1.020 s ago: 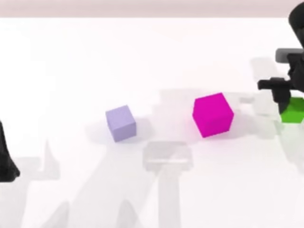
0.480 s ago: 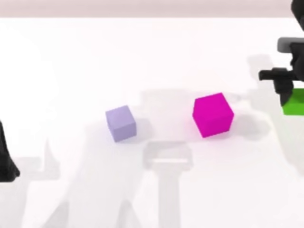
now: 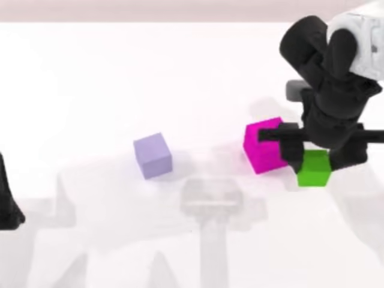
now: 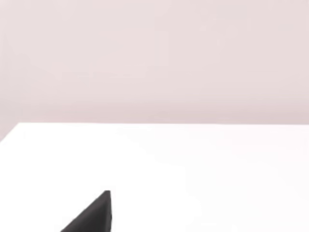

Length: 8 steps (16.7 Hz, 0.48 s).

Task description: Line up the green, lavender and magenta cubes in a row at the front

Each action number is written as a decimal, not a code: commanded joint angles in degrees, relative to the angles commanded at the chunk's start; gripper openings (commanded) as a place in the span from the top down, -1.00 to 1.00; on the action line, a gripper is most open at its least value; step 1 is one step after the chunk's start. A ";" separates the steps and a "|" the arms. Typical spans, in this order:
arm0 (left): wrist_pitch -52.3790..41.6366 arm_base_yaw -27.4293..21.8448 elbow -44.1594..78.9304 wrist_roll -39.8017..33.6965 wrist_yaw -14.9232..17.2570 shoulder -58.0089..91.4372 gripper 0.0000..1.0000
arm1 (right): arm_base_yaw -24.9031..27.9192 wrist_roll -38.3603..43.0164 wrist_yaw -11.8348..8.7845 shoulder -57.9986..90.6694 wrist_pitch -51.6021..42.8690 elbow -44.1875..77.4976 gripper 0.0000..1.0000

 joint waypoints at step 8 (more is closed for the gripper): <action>0.00 0.00 0.00 0.00 0.00 0.00 -1.00 | 16.29 14.77 0.38 -8.80 0.74 -9.09 1.00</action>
